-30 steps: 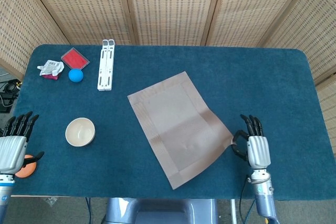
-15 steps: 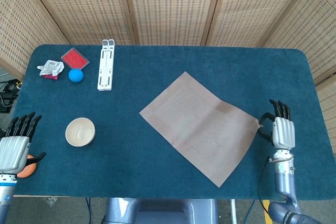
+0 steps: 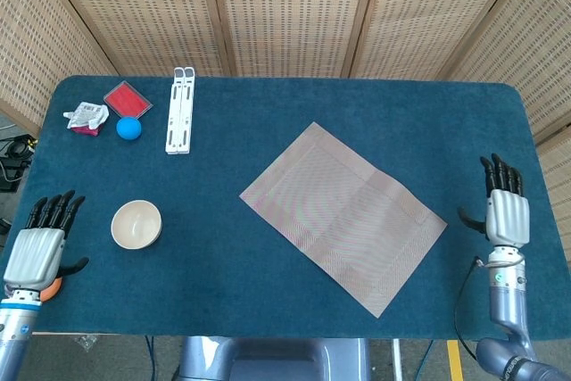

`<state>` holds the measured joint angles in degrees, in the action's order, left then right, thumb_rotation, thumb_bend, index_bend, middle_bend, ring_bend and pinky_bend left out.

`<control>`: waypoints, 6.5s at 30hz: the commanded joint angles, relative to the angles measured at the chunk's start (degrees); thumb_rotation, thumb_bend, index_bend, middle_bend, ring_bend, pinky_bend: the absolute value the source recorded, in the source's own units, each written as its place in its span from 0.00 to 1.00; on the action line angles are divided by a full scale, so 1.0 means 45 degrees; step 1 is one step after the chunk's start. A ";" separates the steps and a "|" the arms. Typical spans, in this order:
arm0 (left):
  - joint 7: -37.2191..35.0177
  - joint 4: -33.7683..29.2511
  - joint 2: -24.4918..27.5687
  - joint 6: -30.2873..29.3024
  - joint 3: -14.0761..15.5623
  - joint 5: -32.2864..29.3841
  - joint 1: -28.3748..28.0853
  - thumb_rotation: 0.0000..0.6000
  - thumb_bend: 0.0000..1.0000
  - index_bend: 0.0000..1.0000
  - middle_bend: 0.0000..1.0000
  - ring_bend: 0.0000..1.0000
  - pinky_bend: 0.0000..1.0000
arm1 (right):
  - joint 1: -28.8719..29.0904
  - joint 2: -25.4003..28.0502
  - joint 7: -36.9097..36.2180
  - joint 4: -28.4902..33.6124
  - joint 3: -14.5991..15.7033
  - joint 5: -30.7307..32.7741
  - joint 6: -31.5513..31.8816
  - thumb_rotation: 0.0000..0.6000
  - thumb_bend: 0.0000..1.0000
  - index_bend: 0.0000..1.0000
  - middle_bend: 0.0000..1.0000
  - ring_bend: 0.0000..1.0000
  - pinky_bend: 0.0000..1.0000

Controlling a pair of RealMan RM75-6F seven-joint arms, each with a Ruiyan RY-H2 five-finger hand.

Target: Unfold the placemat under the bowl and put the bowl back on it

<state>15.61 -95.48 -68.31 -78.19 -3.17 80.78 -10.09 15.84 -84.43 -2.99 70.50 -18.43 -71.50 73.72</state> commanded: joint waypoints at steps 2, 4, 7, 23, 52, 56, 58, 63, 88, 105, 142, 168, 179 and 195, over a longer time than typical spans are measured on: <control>0.0148 0.0010 -0.0229 0.0532 -0.0278 -0.0139 -0.0514 1.00 0.10 0.06 0.00 0.00 0.00 | -0.0714 0.0917 -0.0618 0.1197 0.0036 0.0063 0.0610 1.00 0.36 0.08 0.00 0.00 0.00; 0.0392 -0.0051 -0.0285 0.0919 -0.0481 -0.0264 -0.0892 1.00 0.10 0.06 0.00 0.00 0.00 | -0.0996 0.1229 -0.0910 0.1551 0.0080 -0.0120 0.1068 1.00 0.36 0.08 0.00 0.00 0.00; 0.1373 -0.0143 -0.0523 0.2025 -0.1175 -0.0597 -0.2100 1.00 0.10 0.07 0.00 0.00 0.00 | -0.1424 0.1654 -0.1804 0.1841 0.0188 -0.0617 0.1783 1.00 0.36 0.08 0.00 0.00 0.00; 0.4601 0.2316 -0.3522 0.6447 -0.2559 -0.4009 -0.6972 1.00 0.11 0.14 0.00 0.00 0.00 | -0.1382 0.2200 -0.3535 0.1423 -0.0050 -0.0511 0.1734 1.00 0.35 0.09 0.00 0.00 0.00; 0.5151 0.8622 -0.8262 0.8500 -0.1994 -0.5915 -1.0962 1.00 0.19 0.24 0.00 0.00 0.00 | -0.1331 0.2418 -0.4728 0.1184 -0.0335 0.0151 0.1389 1.00 0.35 0.09 0.00 0.00 0.00; 0.4712 0.9228 -0.8701 0.8335 -0.1930 -0.5469 -1.1117 1.00 0.19 0.25 0.00 0.00 0.00 | -0.1338 0.2444 -0.4799 0.1249 -0.0314 0.0125 0.1401 1.00 0.35 0.10 0.00 0.00 0.00; 0.4421 0.9587 -0.8977 0.8139 -0.1877 -0.5084 -1.1186 1.00 0.19 0.27 0.00 0.00 0.00 | -0.1343 0.2455 -0.4831 0.1287 -0.0296 0.0106 0.1407 1.00 0.35 0.10 0.00 0.00 0.00; 0.3541 1.0503 -0.9641 0.7794 -0.1775 -0.4200 -1.1319 1.00 0.22 0.31 0.00 0.00 0.00 | -0.1355 0.2500 -0.4904 0.1375 -0.0268 0.0090 0.1402 1.00 0.35 0.10 0.00 0.00 0.00; 0.1023 1.2462 -1.0707 0.7087 -0.1573 -0.2191 -1.1257 1.00 0.46 0.53 0.00 0.00 0.00 | -0.1430 0.2627 -0.5158 0.1645 -0.0216 -0.0039 0.1588 1.00 0.35 0.11 0.00 0.00 0.00; 0.0411 1.1496 -0.9759 0.5991 -0.1342 -0.1322 -1.0465 1.00 0.51 0.64 0.00 0.00 0.00 | -0.1495 0.2732 -0.5272 0.1899 -0.0129 -0.0275 0.1815 1.00 0.35 0.12 0.00 0.00 0.00; 0.0818 0.1225 -0.3902 0.5319 0.2548 0.3047 -0.8163 1.00 0.52 0.60 0.00 0.00 0.00 | -0.1847 0.3131 -0.5070 0.3060 0.0215 -0.1051 0.2773 1.00 0.35 0.12 0.00 0.00 0.00; 0.0245 0.0191 -0.3342 0.5517 0.3052 0.4024 -0.7854 1.00 0.24 0.11 0.00 0.00 0.00 | -0.1817 0.3152 -0.5099 0.3094 0.0274 -0.1004 0.2674 1.00 0.34 0.12 0.00 0.00 0.00; -0.0637 -0.0519 -0.2166 0.3035 0.2939 0.4210 -0.6570 1.00 0.17 0.10 0.00 0.00 0.00 | -0.1816 0.3138 -0.5021 0.3161 0.0358 -0.1126 0.2720 1.00 0.35 0.12 0.00 0.00 0.00; -0.1270 0.2110 -0.1143 0.1515 0.2291 0.1532 -0.4157 1.00 0.34 0.49 0.00 0.00 0.00 | -0.1743 0.2974 -0.4631 0.3179 0.0523 -0.1229 0.2676 1.00 0.35 0.12 0.00 0.00 0.00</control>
<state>10.83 -87.94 -73.87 -71.16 7.42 88.90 -30.20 7.98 -71.03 -23.83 84.82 -16.09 -77.03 85.77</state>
